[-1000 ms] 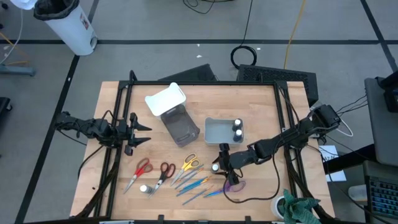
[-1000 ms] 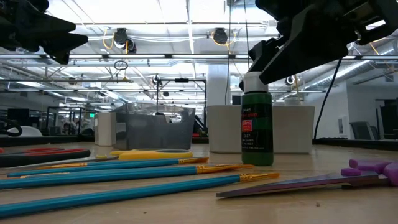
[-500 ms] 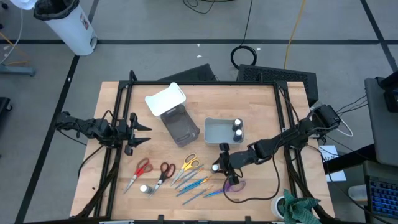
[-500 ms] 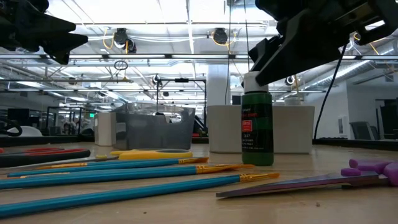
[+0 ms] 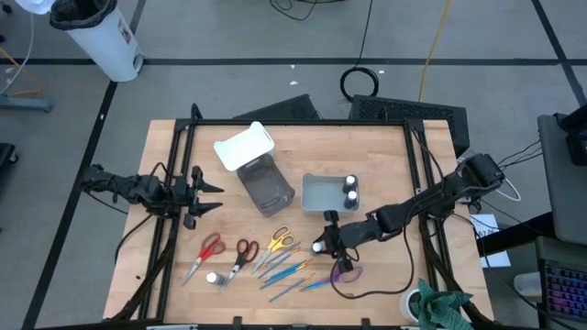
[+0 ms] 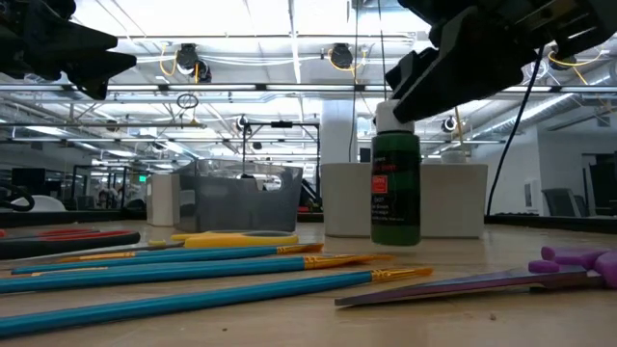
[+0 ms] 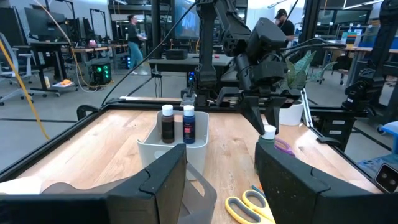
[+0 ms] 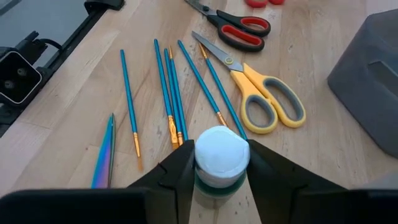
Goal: Pick & Place Paint Supplies
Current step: Put the green paint bottle into the gray bin
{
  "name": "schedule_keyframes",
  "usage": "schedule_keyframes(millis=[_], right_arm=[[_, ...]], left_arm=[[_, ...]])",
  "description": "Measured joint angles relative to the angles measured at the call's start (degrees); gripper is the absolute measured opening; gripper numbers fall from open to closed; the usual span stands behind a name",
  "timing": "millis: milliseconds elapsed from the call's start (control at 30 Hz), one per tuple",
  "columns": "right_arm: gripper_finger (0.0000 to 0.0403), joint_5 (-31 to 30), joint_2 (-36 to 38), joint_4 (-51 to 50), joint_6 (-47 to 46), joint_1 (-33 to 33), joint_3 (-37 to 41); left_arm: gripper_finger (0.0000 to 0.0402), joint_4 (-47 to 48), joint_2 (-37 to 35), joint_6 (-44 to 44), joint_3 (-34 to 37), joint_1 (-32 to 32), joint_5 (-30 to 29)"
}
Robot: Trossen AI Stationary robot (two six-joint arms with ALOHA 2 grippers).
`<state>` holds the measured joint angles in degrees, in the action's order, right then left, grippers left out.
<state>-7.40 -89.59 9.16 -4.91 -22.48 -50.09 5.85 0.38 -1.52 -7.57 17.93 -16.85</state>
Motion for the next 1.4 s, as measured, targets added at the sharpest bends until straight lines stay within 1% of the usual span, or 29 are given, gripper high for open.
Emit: schedule_keyframes(millis=[200, 367, 567, 800, 967, 1100, 1200, 1400], right_arm=[[0.0106, 0.2, 1.5, 0.4, 0.3, 0.5, 0.1], [0.0114, 0.5, 3.9, 0.5, 1.1, 1.7, 0.0], [0.0106, 4.7, 7.7, -0.1, 1.1, 3.8, 0.0], [0.0115, 4.7, 12.8, -4.0, 1.1, 5.7, 0.0], [0.0106, 4.7, 16.2, -6.0, 1.8, 7.2, 0.0], [0.0108, 4.7, 18.7, -7.5, 2.6, 9.1, 0.0], [0.0112, 4.7, 20.3, -8.7, 2.6, 10.7, 0.0], [0.0106, 4.7, 21.9, -12.3, 2.6, 14.2, 0.0]], left_arm=[[0.0200, 0.0, 0.0, 0.0, 0.0, 0.0, 0.0], [0.0200, 0.0, 0.0, 0.0, 0.0, 0.0, 0.0], [0.0200, 0.0, 0.0, 0.0, 0.0, 0.0, 0.0], [0.0200, 0.0, 0.0, 0.0, 0.0, 0.0, 0.0], [0.0200, 0.0, 0.0, 0.0, 0.0, 0.0, 0.0], [0.0200, 0.0, 0.0, 0.0, 0.0, 0.0, 0.0], [0.0200, 0.0, 0.0, 0.0, 0.0, 0.0, 0.0], [0.0200, 0.0, 0.0, 0.0, 0.0, 0.0, 0.0]])
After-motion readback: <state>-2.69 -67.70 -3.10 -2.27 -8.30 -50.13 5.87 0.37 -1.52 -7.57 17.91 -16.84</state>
